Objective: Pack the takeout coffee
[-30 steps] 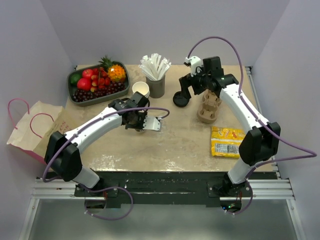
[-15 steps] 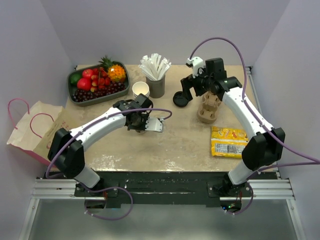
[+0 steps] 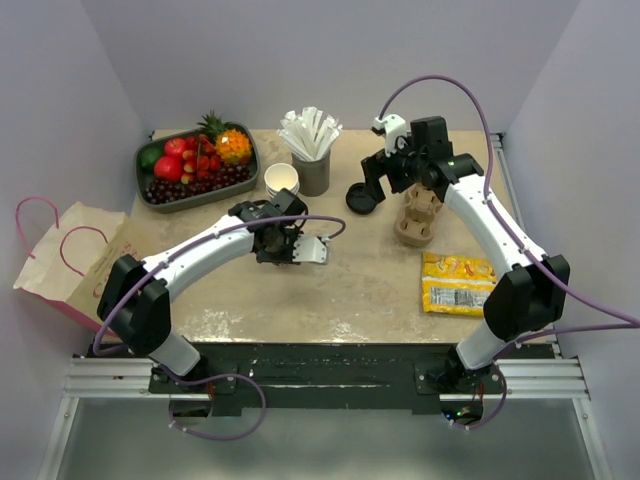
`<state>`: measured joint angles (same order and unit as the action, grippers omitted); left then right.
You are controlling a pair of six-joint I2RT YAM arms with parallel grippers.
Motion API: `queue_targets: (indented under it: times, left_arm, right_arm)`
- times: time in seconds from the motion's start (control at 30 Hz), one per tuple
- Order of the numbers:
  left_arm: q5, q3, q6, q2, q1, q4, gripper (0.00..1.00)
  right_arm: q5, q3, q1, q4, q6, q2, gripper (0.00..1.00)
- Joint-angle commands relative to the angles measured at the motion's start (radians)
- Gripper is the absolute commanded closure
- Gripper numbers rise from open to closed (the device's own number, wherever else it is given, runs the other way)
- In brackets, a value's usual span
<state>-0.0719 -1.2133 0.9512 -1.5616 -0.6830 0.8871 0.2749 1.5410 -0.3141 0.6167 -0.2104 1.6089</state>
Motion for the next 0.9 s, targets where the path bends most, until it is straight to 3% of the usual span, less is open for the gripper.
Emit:
queue_targets:
  times: [0.0, 0.2, 0.37, 0.43, 0.6, 0.77, 0.87]
  left_arm:
    - [0.029, -0.058, -0.034, 0.023, -0.007, -0.005, 0.63]
    - [0.112, -0.172, -0.084, 0.032, 0.000, 0.029, 0.56]
    - [0.412, -0.268, -0.202, 0.138, 0.121, -0.058, 0.50]
    - [0.469, -0.264, -0.310, 0.169, 0.193, -0.097, 0.48]
    - [0.400, -0.169, -0.550, 0.216, 0.306, -0.283, 0.49]
    - [0.351, -0.094, -0.767, 0.256, 0.381, -0.424, 0.50]
    - [0.376, -0.083, -0.867, 0.238, 0.424, -0.439, 0.50]
  right_arm:
    - [0.000, 0.005, -0.003, -0.014, -0.011, -0.020, 0.01]
    - [0.001, 0.033, -0.003, -0.011, -0.026, 0.011, 0.01]
    - [-0.033, 0.077, -0.003, -0.002, -0.086, 0.086, 0.05]
    - [-0.016, 0.090, -0.006, -0.012, -0.142, 0.126, 0.14]
    - [0.015, 0.097, -0.017, -0.009, -0.247, 0.218, 0.33]
    - [-0.140, -0.002, -0.088, -0.234, -0.237, 0.261, 0.34]
    - [-0.167, 0.039, -0.108, -0.242, -0.233, 0.346, 0.36]
